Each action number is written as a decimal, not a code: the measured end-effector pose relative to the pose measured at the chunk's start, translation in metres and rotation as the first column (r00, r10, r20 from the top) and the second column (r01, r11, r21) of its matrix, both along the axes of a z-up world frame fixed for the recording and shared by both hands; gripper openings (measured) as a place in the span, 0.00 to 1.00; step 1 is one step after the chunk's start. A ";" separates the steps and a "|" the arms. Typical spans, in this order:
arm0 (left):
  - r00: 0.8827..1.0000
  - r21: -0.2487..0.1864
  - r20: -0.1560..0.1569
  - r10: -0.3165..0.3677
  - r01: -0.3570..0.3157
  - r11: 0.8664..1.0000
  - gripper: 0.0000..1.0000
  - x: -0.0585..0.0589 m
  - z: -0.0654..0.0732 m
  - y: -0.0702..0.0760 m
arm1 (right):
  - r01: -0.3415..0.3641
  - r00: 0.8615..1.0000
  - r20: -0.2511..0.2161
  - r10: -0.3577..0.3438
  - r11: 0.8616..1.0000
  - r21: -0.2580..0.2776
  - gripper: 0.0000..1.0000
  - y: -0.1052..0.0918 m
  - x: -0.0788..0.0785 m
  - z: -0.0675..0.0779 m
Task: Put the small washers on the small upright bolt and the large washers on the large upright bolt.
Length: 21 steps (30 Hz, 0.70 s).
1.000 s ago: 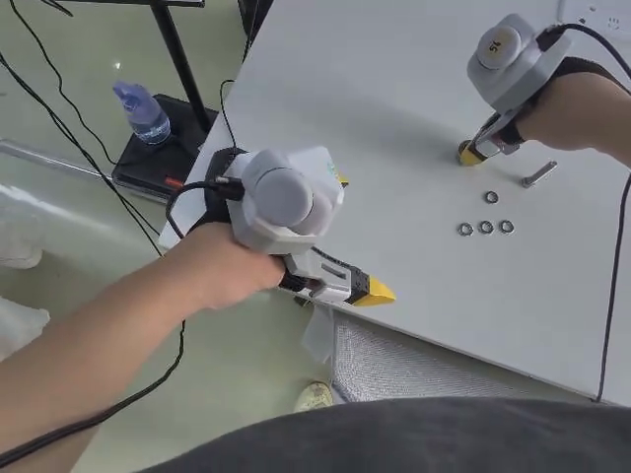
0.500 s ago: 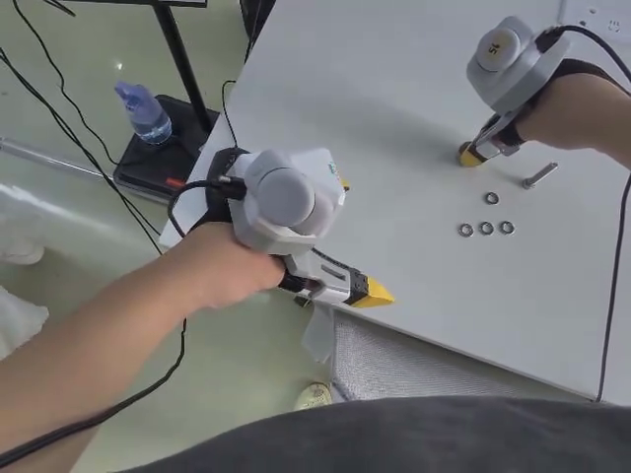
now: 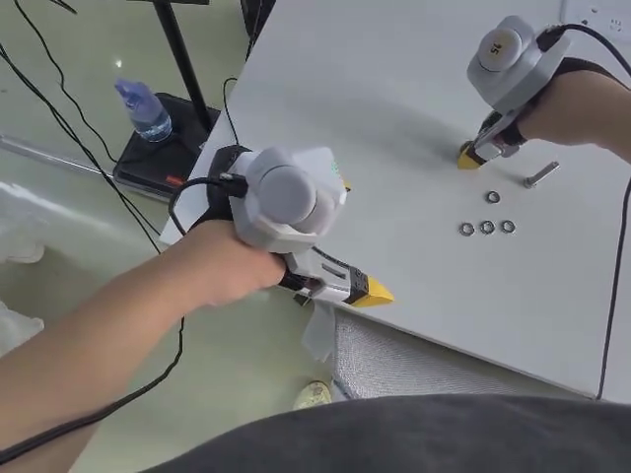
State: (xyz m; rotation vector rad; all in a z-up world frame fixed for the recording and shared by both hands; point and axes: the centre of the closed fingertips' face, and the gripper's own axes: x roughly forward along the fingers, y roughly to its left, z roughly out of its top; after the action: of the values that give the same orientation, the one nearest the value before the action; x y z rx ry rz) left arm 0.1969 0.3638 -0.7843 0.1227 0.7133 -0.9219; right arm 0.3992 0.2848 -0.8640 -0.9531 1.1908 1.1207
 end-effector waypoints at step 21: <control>1.000 0.011 0.020 -0.008 0.008 1.000 0.86 0.004 0.010 -0.004 | 0.019 1.000 -0.010 -0.018 0.998 0.068 0.40 -0.001 0.004 0.032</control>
State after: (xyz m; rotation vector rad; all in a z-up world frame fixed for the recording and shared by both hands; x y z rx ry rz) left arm 0.2010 0.3597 -0.7745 0.1447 0.6996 -0.9229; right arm 0.4031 0.2841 -0.8317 -0.8842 1.1597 1.1447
